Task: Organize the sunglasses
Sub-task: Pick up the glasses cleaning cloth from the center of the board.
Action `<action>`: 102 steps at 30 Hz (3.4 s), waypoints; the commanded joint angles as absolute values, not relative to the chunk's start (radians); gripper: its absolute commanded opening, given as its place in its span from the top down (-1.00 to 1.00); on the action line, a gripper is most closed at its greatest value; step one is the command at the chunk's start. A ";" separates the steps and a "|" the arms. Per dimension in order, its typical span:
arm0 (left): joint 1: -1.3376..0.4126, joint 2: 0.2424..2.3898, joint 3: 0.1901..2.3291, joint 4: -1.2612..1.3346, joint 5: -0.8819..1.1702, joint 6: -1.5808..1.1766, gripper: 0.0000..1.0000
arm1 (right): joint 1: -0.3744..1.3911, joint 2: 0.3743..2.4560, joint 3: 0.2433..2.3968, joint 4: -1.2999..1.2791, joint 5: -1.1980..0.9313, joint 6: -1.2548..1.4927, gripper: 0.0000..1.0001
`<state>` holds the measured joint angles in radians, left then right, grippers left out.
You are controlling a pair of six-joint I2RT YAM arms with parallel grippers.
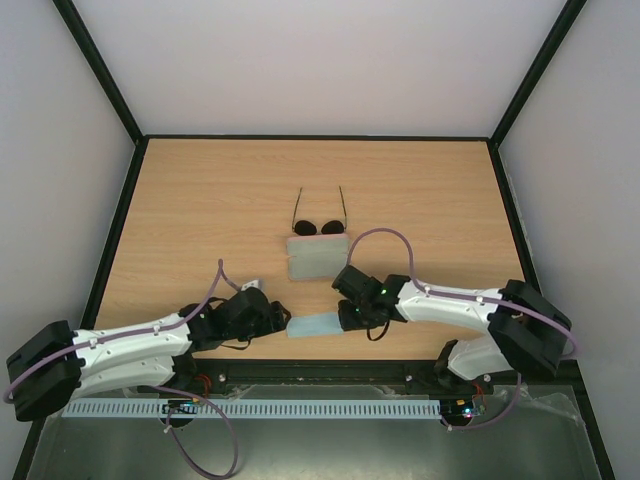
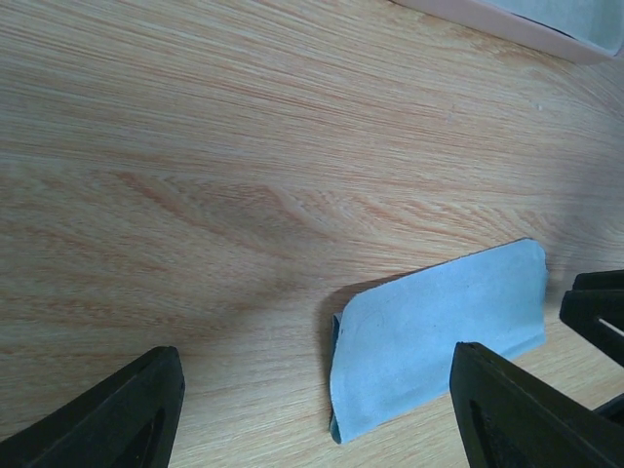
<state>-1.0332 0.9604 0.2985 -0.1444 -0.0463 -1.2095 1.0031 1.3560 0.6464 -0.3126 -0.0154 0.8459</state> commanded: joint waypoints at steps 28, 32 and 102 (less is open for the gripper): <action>-1.036 0.885 0.284 -0.164 -0.058 -1.203 -0.53 | 1.072 1.498 0.675 -0.294 0.007 0.917 0.58; -1.037 0.881 0.284 -0.169 -0.060 -1.204 -0.53 | 1.075 1.505 0.672 -0.287 0.005 0.919 0.64; -1.170 1.305 0.503 -0.239 -0.101 -1.272 0.96 | 1.076 1.340 0.561 -0.186 0.051 0.990 0.97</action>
<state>-1.1671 1.3056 0.4774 -0.1406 -0.0658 -1.2850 1.0691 1.3628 0.5667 -0.1280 0.0387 0.9813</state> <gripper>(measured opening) 0.028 0.017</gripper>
